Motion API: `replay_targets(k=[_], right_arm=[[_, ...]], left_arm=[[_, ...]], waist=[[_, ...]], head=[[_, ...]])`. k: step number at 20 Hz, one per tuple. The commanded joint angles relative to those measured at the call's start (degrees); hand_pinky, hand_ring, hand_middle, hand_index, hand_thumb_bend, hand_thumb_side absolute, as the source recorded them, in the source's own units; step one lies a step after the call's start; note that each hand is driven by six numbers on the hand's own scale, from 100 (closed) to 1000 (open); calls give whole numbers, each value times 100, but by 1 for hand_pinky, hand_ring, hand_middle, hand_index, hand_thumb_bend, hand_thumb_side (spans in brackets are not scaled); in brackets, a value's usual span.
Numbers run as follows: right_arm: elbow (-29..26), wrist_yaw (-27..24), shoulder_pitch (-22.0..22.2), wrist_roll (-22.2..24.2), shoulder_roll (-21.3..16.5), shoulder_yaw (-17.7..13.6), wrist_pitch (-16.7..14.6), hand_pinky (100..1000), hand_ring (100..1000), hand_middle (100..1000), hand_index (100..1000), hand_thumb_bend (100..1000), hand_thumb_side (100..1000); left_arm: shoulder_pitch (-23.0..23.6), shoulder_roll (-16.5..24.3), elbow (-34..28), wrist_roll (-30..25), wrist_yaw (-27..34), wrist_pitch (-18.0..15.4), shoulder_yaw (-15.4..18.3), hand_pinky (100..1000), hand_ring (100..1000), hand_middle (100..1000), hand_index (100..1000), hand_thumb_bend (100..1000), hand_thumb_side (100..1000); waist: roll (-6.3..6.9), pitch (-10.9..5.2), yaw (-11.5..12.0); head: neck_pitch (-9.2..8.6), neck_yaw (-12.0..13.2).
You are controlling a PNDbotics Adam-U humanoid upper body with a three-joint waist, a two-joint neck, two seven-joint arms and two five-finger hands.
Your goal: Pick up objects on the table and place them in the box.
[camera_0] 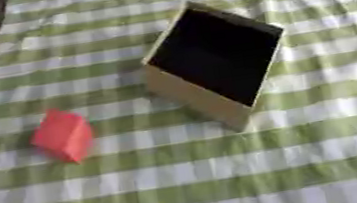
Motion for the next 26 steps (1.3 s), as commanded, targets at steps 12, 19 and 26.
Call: replay_targets(k=[12,19,26], right_arm=[[-114,71,-5,13,-226,5,32,904,766,701,879,100,486],[-114,73,-5,34,-243,24,40,904,766,701,879,100,487],[-114,65,8,58,-243,41,54,904,766,701,879,100,491]], left_arm=[[-67,2820,-105,-2522,-792,798,-557,780,715,750,892,287,100],[-238,3864,-105,-4360,-1030,802,-917,779,776,797,912,448,112],[-433,4183,-105,-5991,-997,697,-1046,832,832,853,958,697,100]], waist=[[95,-165,-34],[118,-172,-58],[152,-170,-73]], head=[[52,-46],[36,-33],[-3,-5]])
